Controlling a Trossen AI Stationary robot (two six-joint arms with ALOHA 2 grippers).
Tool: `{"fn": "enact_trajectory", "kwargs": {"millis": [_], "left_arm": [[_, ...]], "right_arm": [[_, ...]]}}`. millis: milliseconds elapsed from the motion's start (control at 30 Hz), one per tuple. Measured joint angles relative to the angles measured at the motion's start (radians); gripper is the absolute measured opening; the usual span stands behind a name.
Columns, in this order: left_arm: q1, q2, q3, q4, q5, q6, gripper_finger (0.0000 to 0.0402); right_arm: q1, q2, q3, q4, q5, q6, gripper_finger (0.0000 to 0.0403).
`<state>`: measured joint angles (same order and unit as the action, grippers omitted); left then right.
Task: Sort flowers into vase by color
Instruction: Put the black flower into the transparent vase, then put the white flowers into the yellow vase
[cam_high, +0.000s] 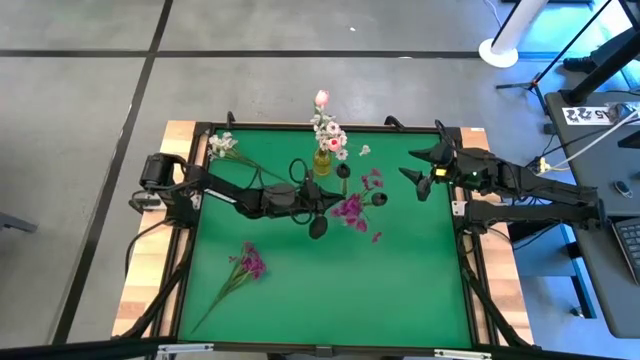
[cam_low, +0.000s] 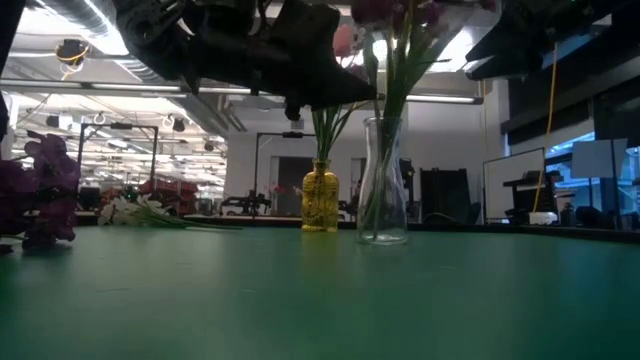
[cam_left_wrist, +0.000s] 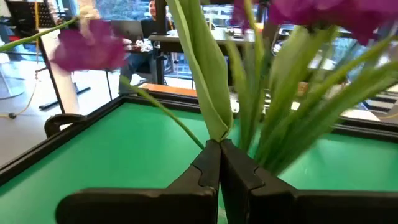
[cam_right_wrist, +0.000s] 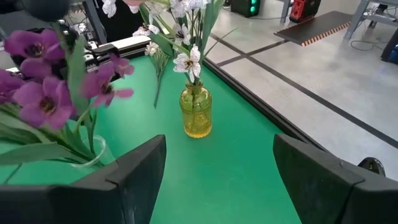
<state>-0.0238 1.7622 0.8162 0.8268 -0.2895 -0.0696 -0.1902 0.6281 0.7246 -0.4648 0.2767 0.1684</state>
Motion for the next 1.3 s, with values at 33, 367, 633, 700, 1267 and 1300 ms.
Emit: {"fn": "enact_trajectory", "kwargs": {"millis": [33,367,633,700,1267,1300], "left_arm": [[-0.003,0.000,0.000,0.000,-0.002,0.008,0.0000],[-0.001,-0.008,0.000,-0.007,-0.019,0.000,0.0000],[-0.001,-0.008,-0.001,-0.007,-0.019,0.001,0.0000],[-0.001,-0.008,-0.001,-0.007,-0.018,0.001,0.0000],[-0.001,-0.008,-0.003,-0.011,-0.008,0.002,0.0098],[-0.001,-0.008,-0.003,-0.011,-0.012,0.007,0.0106]], "right_arm": [[0.000,0.000,0.000,0.000,0.000,0.000,0.0296],[0.000,0.000,0.000,0.000,0.000,0.000,0.0296],[0.000,0.000,0.000,0.000,0.000,0.000,0.0296],[0.000,0.000,0.000,0.000,0.000,0.000,0.0296],[0.001,0.000,0.000,0.000,0.000,0.001,0.0296],[0.001,0.000,0.000,0.000,0.000,0.001,0.0296]]}}
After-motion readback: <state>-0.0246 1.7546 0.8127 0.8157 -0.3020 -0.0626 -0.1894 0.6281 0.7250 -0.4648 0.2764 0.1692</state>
